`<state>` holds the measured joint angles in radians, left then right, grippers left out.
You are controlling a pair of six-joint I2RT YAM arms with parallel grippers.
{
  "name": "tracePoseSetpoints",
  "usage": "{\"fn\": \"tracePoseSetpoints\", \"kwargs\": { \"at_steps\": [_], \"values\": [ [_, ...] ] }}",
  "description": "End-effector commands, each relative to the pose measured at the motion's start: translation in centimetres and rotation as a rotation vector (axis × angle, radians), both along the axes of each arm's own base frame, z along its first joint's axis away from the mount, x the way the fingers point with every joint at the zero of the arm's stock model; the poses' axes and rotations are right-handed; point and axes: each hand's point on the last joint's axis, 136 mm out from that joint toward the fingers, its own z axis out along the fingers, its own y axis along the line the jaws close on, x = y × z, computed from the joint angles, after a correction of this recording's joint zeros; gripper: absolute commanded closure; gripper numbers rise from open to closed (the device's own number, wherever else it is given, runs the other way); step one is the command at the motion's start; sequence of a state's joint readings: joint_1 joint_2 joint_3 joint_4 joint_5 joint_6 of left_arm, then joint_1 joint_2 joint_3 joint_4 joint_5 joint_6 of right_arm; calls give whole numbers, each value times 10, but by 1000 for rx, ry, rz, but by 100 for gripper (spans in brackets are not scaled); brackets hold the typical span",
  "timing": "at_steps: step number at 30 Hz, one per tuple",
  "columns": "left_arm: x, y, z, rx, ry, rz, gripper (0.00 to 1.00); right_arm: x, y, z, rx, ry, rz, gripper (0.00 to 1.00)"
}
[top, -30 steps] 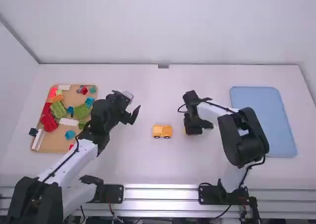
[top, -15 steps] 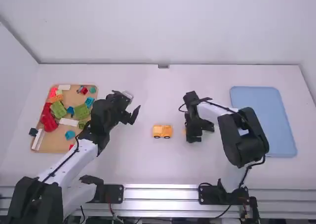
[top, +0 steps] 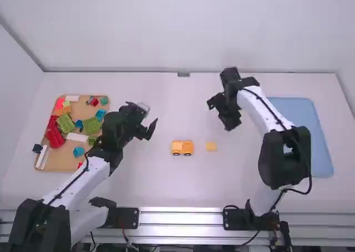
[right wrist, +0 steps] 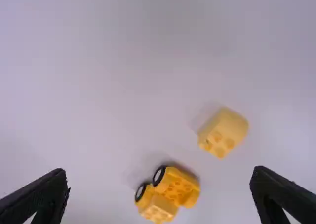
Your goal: Assemble lego blocks to make yellow taxi
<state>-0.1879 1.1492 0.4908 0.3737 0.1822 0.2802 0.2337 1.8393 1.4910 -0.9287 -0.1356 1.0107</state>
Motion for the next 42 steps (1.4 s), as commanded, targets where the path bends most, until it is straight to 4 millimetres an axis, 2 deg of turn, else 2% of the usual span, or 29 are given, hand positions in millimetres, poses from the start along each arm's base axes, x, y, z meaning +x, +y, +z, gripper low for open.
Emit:
{"fn": "tracePoseSetpoints", "kwargs": {
  "at_steps": [1,5,7,9,11,12,14,15,16,20,23,27,29,33,37,42],
  "values": [
    [1,0,2,-5,-5,-2,1,15,-4,21,-107,-198,611,1],
    [0,-4,2,48,-27,-37,1,23,-22,24,-266,-281,1089,1],
    [0,-4,2,69,-36,-47,1,26,-29,24,-313,-294,1191,2],
    [0,-4,2,90,-45,-57,1,46,-37,30,-408,-374,1337,2],
    [0,-3,1,89,-42,-55,1,55,-35,34,-438,-423,1381,1],
    [0,-2,1,90,-40,-50,1,57,-28,37,-437,-467,1473,1],
    [0,-1,1,90,-40,-49,1,51,-12,39,-380,-544,1624,1],
    [0,-1,1,90,-40,-49,1,39,7,45,-301,-649,1787,2],
    [0,-1,1,90,-39,-49,1,28,18,50,-241,-721,1888,1],
    [-1,-2,-1,112,-38,-64,1,-10,33,68,-59,-942,2105,2],
    [-10,-16,-6,168,-53,-193,1,-29,33,79,57,-1102,2149,1],
    [-30,-46,-6,171,-97,-425,1,-44,19,77,136,-1238,2122,1],
    [-37,-57,-5,148,-110,-508,1,-47,13,66,153,-1283,2080,1],
    [-57,-79,-9,99,-126,-700,1,-53,6,30,157,-1311,2015,1],
    [-75,-95,-18,52,-122,-863,1,-65,11,-2,152,-1371,1990,1],
    [-76,-103,-30,18,-89,-953,1,-63,13,-40,124,-1347,1868,2]
  ]
}}
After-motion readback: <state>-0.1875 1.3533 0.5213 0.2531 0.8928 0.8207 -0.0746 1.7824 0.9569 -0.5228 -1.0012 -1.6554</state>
